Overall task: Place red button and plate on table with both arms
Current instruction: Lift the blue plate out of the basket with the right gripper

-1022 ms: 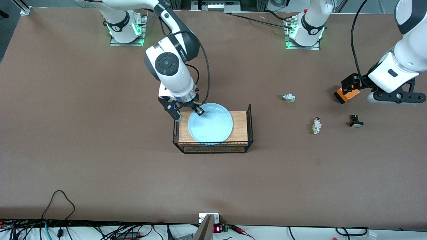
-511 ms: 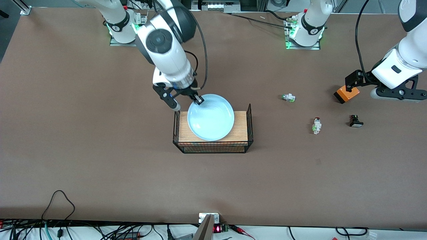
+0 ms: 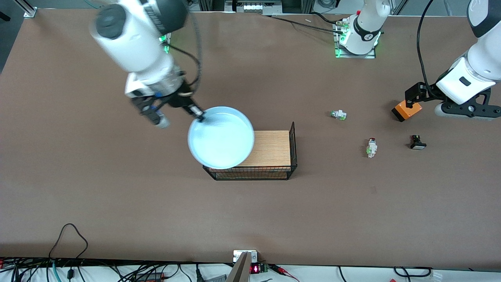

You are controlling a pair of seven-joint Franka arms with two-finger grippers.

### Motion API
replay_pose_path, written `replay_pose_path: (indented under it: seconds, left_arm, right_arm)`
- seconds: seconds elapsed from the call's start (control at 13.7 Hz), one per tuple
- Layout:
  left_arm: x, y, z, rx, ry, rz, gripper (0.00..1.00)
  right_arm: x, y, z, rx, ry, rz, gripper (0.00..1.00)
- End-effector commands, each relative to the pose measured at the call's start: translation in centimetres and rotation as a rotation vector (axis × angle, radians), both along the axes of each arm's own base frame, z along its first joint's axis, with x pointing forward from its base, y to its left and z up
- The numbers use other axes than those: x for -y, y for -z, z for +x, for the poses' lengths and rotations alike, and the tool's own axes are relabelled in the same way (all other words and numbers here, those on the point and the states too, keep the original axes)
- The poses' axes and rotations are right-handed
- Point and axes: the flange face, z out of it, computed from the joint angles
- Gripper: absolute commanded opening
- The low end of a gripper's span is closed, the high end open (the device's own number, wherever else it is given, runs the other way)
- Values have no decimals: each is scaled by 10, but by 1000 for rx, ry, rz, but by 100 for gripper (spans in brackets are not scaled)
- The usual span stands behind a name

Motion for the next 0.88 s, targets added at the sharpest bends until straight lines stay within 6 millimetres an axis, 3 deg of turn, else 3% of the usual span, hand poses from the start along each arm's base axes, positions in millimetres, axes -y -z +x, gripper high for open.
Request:
replay_pose_path:
  seconds: [0.0,0.22,0.51,0.8]
  left_arm:
    - [-2,-3,-3,11,18,-9,100]
    - [0,-3,-3,9,17,-10,100]
    - [1,-4,-3,10,20,-11,100]
    - [1,-3,-3,9,20,-10,100]
  right_arm:
    - [74,-1,30,-9,-151,2,0]
    - [157,9,47,-31,-325,-28,0]
    - [237,25,50,-91,-485,-40,0]
    - [301,79,41,-173,-657,-141,0]
